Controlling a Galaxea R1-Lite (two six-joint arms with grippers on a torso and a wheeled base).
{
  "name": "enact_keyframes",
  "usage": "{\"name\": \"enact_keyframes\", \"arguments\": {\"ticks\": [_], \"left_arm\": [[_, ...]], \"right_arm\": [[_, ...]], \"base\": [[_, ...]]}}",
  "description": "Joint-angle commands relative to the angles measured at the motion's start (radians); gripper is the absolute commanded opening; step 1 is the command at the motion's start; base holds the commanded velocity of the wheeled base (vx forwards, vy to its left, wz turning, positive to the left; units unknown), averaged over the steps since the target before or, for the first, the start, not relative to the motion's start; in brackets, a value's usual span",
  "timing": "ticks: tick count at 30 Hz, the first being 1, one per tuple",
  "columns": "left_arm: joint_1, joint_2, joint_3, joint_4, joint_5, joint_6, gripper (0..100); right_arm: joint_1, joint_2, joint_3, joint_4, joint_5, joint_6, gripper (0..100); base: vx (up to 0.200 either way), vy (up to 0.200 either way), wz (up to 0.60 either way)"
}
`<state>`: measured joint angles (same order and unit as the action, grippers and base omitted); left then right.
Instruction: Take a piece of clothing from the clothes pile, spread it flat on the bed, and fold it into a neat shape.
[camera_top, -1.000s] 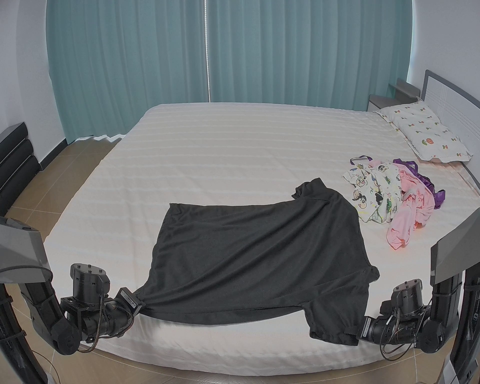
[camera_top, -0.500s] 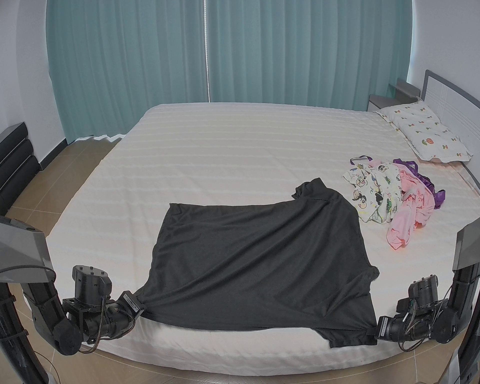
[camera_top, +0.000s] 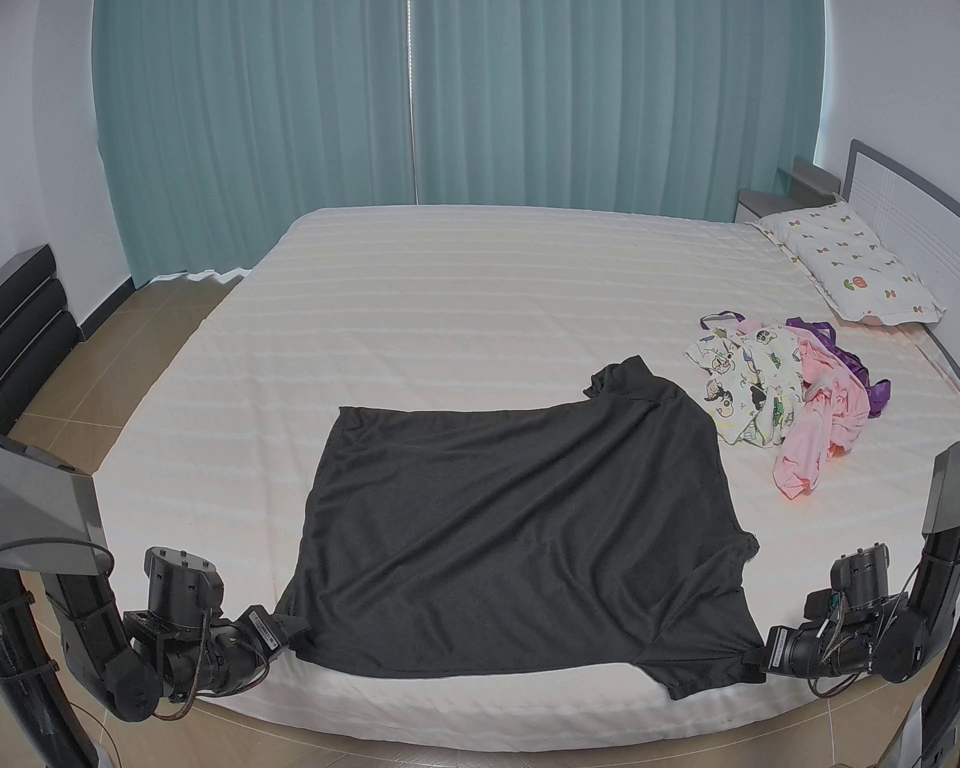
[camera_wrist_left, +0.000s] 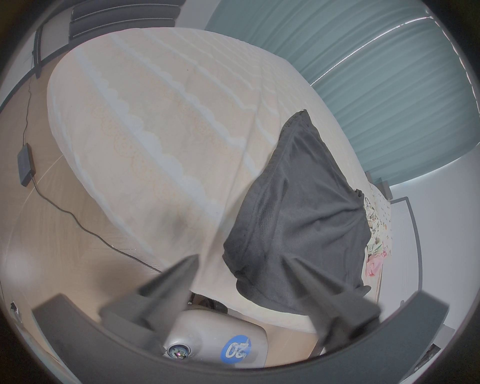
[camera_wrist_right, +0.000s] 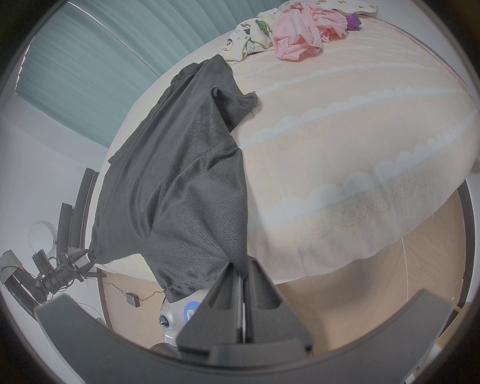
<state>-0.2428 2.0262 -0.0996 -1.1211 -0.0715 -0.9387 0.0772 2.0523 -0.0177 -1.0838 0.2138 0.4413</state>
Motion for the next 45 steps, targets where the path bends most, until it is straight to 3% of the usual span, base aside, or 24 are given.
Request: {"name": "enact_keyframes", "arguments": {"ticks": [1,8,17,18,26,37,45], "left_arm": [[0.0,0.005,0.006,0.0,-0.001,-0.002,100],[0.01,0.055,-0.017,-0.008,-0.03,-0.003,100],[0.022,0.147,-0.028,-0.177,-0.031,-0.008,100],[0.022,0.149,-0.02,-0.187,-0.034,-0.011,0],[0.034,0.126,0.069,-0.195,-0.028,-0.002,0],[0.074,0.082,0.067,-0.195,-0.027,0.003,0],[0.04,0.095,0.072,-0.195,-0.028,0.0,0]], "right_arm": [[0.001,-0.003,0.018,-0.001,0.001,0.001,0],[-0.007,-0.008,0.018,-0.002,-0.001,-0.001,0],[-0.014,-0.017,0.018,-0.002,-0.001,-0.001,0],[-0.014,-0.017,0.018,-0.002,-0.001,-0.001,0],[-0.014,-0.015,0.018,-0.002,0.001,-0.001,0],[-0.013,-0.083,0.018,0.074,-0.001,-0.01,0],[-0.05,-0.178,0.018,0.252,0.002,-0.139,0]], "base": [[0.0,0.0,0.0],[0.0,0.0,0.0],[0.0,0.0,0.0],[0.0,0.0,0.0],[0.0,0.0,0.0],[0.0,0.0,0.0],[0.0,0.0,0.0]]}}
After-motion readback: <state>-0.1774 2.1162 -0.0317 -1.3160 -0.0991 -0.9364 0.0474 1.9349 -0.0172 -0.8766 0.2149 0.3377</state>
